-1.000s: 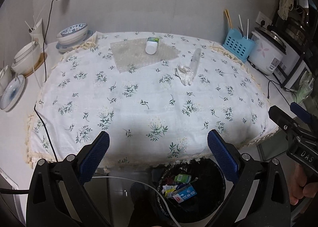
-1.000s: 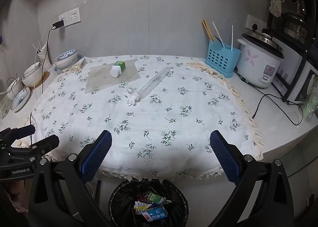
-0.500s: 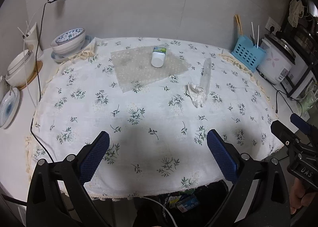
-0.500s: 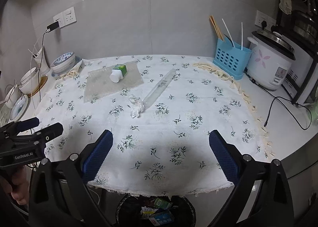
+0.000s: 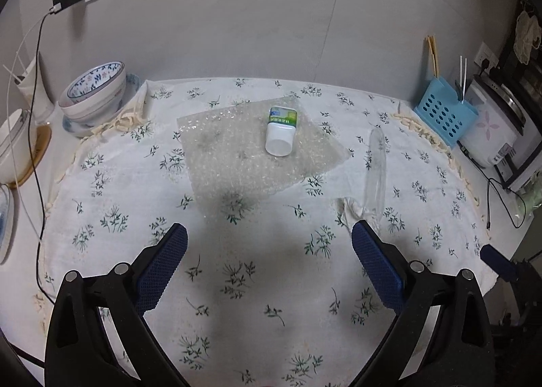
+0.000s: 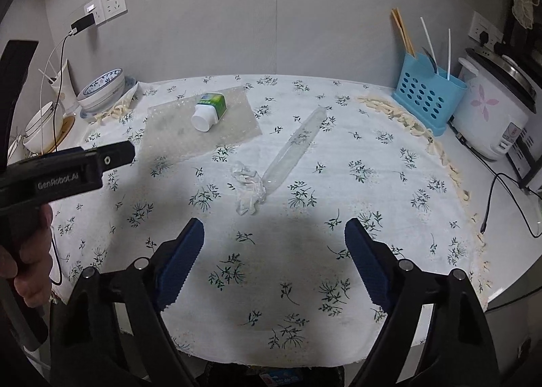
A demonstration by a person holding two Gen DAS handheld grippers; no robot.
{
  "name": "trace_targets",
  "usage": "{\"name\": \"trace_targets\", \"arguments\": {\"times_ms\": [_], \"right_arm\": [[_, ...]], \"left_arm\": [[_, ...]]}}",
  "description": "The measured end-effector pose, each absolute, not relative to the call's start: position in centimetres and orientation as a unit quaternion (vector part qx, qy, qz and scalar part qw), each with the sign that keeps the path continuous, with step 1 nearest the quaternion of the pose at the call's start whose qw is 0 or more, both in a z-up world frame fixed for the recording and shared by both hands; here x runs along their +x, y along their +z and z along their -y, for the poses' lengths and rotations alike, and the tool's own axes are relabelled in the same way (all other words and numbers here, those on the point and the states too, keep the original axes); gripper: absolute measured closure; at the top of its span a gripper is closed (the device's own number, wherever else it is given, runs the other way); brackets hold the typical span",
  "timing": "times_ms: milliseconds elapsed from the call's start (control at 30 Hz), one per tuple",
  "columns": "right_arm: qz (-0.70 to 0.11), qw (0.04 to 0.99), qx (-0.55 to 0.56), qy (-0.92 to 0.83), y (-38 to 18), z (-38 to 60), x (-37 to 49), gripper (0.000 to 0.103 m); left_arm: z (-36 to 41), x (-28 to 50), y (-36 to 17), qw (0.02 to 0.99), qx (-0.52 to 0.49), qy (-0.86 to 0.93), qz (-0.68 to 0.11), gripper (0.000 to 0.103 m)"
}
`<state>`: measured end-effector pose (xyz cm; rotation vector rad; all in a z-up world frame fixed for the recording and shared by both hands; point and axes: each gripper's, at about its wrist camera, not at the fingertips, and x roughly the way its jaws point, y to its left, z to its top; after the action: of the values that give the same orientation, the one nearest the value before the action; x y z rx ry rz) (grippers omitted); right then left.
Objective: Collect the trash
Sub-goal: 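Reach the left tool to the white bottle while the right tool closes on the crumpled tissue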
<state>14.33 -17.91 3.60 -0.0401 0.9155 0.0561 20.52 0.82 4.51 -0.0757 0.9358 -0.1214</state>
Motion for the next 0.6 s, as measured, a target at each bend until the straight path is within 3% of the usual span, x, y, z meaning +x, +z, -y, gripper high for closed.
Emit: {"name": "trace_targets", "arguments": {"times_ms": [333, 600], "right_arm": [[-0.487, 0.873, 0.0, 0.032, 0.2, 16.5, 19.3, 0.043], [-0.51, 0.859, 0.026, 0.025, -1.6, 16.6, 22.4, 0.053]], "left_arm": [[-0.6, 28.7, 2.2, 0.88, -0.029, -0.064, -0.469, 0.011], [0.0, 34.1, 0.1, 0.872, -0.022, -0.067, -0.485, 0.013]]}}
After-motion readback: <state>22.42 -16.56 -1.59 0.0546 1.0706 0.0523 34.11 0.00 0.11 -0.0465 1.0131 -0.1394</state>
